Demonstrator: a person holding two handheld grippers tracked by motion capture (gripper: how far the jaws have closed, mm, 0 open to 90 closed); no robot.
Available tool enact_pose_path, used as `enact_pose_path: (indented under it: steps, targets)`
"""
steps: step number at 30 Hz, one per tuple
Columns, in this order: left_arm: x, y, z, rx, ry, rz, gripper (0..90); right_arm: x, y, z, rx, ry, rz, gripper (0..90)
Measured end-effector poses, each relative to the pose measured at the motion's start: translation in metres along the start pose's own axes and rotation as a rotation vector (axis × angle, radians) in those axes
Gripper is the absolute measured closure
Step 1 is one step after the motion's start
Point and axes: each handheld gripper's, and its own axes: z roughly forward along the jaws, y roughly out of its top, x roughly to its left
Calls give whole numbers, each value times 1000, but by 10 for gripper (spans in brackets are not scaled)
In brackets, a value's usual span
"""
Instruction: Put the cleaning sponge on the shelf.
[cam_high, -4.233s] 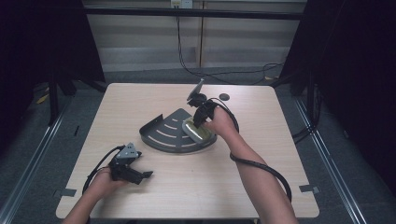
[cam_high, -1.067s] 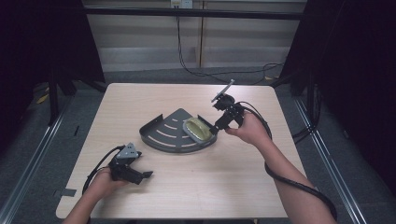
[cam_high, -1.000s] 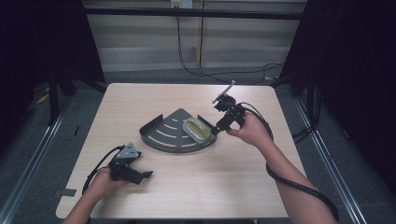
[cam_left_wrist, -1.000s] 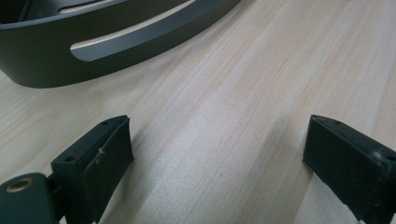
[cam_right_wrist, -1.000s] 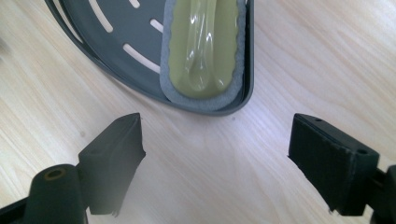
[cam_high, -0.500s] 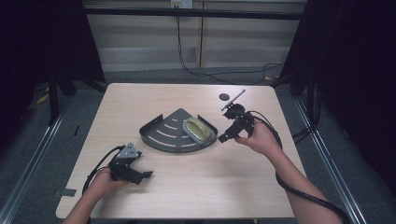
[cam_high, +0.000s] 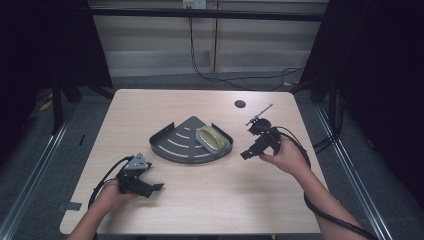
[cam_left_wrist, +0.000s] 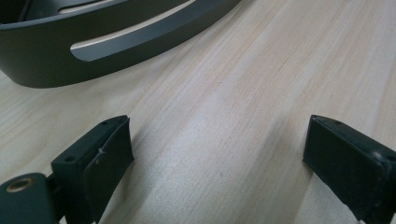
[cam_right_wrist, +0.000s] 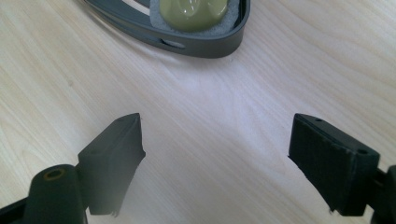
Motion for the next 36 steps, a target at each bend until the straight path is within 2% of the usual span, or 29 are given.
enact_pose_path:
  steps: [10, 14, 20, 25, 28, 31, 36]
  targets:
    - [0, 0, 0, 0, 0, 1, 77, -6, -25, 4, -30, 18, 34, 169]
    - [0, 0, 0, 0, 0, 1, 77, -7, -31, 6, -25, 16, 30, 165]
    - [0, 0, 0, 0, 0, 0, 77, -7, -42, 10, -46, 15, 28, 166]
    - [0, 0, 0, 0, 0, 0, 77, -7, -55, 15, -62, 16, -14, 165]
    - [0, 0, 0, 0, 0, 0, 77, -8, -64, 19, -65, 14, -23, 165]
    - [0, 0, 0, 0, 0, 0, 77, -9, -76, 23, -67, -3, -53, 164]
    - [0, 0, 0, -1, 0, 0, 77, -12, -86, 25, -79, -9, -54, 164]
